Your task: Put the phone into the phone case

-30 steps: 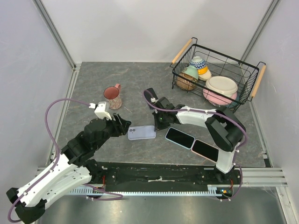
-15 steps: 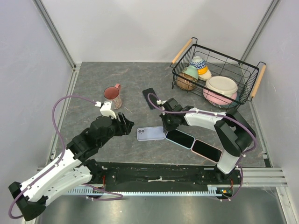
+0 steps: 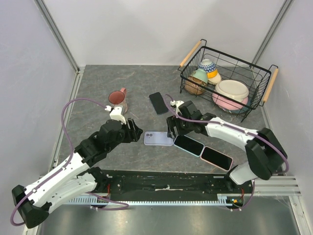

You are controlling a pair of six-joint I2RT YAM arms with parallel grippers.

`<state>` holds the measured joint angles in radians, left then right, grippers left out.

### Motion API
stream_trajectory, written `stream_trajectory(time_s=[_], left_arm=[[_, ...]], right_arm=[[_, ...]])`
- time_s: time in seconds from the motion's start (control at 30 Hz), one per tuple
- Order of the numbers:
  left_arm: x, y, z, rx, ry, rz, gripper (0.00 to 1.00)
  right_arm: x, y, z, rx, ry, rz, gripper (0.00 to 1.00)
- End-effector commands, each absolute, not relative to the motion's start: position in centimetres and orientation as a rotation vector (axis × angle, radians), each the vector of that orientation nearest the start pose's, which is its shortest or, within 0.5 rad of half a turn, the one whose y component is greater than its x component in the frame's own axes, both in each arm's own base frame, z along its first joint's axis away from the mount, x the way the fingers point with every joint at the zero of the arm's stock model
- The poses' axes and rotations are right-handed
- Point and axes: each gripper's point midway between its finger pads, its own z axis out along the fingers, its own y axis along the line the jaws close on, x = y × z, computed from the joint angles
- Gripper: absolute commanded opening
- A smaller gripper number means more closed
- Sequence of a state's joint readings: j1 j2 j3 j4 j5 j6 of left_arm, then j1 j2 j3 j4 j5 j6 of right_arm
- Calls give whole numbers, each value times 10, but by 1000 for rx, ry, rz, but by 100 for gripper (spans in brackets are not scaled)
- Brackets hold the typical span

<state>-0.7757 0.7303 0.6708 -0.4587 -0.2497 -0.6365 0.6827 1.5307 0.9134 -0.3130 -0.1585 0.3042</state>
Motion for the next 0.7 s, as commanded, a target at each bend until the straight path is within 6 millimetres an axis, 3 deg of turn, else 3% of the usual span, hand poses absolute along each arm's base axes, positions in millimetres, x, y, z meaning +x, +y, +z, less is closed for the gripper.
stream_trajectory(time_s=[0.0, 0.2, 0.43, 0.67], left_arm=[[214, -184, 198, 32, 2075, -625, 66], [216, -192, 186, 91, 2124, -600, 66], [227, -204, 161, 182, 2237, -542, 66], [261, -209, 135, 210, 2325, -530, 67]], right_arm=[[261, 258, 108, -482, 2377, 664, 90], [253, 262, 143, -444, 2224, 895, 96], [257, 259, 135, -408, 2256, 925, 98], [269, 261, 119, -351, 2297, 911, 98]])
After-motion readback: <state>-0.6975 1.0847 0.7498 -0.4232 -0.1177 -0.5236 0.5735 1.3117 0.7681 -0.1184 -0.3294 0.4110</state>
